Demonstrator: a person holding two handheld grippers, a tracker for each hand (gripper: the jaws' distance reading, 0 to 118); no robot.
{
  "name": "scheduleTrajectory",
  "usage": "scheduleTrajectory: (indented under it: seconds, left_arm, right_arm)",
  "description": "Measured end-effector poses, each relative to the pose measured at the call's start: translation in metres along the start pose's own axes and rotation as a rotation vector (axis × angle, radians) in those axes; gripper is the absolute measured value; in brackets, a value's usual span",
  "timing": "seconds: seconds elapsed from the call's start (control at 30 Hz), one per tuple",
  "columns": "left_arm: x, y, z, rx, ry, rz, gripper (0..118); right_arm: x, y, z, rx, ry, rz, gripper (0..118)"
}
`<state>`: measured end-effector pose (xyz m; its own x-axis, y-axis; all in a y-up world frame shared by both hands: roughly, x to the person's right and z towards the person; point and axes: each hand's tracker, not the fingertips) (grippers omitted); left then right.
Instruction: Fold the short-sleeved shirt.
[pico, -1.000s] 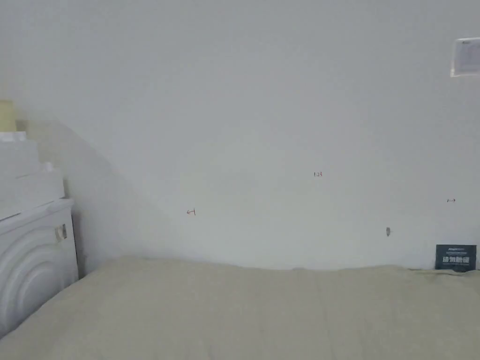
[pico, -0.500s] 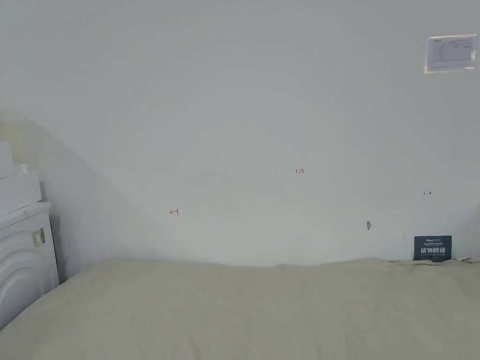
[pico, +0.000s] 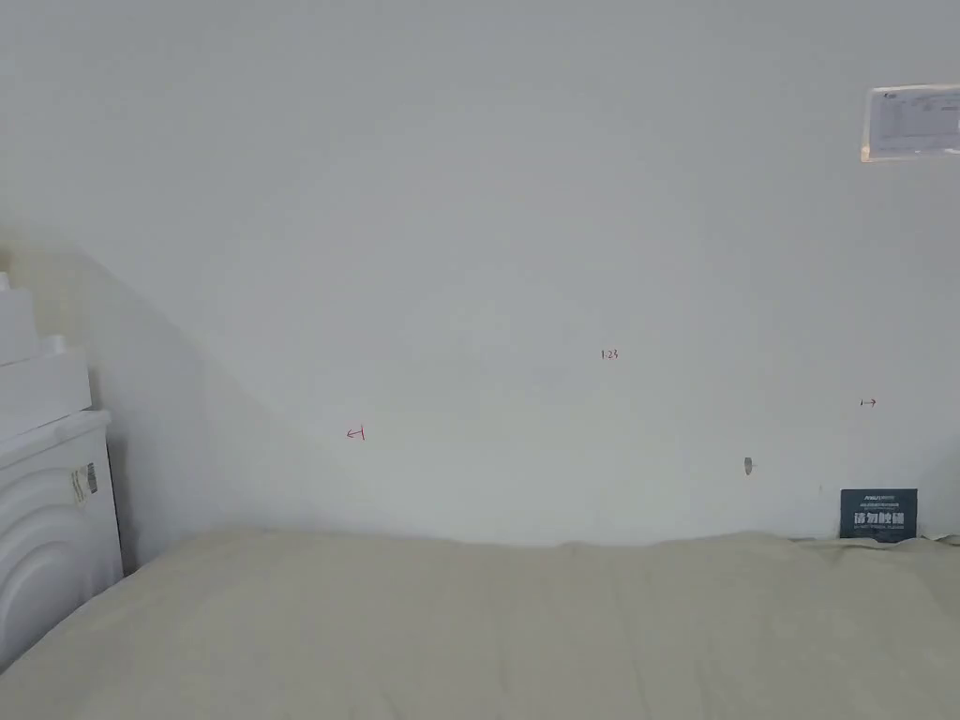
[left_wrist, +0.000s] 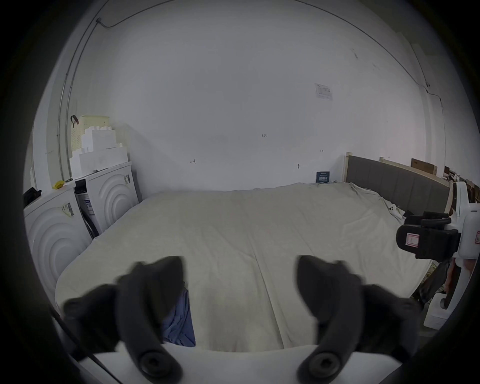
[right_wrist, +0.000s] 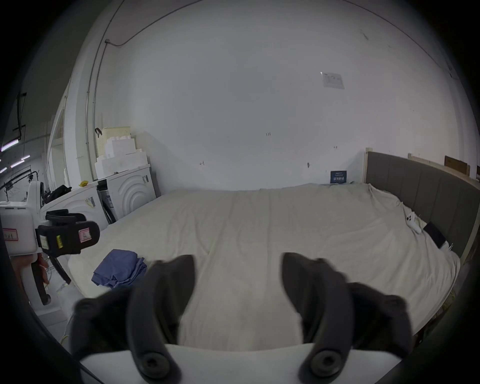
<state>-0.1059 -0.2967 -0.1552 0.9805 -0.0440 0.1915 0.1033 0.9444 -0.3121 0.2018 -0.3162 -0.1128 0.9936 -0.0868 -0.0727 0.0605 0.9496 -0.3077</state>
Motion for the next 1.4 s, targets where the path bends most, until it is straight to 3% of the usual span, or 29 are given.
scheduleTrajectory:
  seconds: [0.03, 0.17, 1.4]
  left_arm:
    - [0.0, 0.002, 0.001, 0.003, 0.002, -0.001, 118]
    - [-0.001, 0.004, 0.004, 0.033, -0.021, 0.035, 118]
    - [0.004, -0.004, 0.002, -0.002, -0.018, 0.045, 118]
  right_arm:
    - [-0.001, 0.002, 0.002, 0.017, -0.001, 0.008, 92]
    - [-0.006, 0.005, 0.007, 0.094, -0.056, 0.027, 92]
    - [-0.012, -0.002, 0.006, 0.045, -0.053, 0.03, 92]
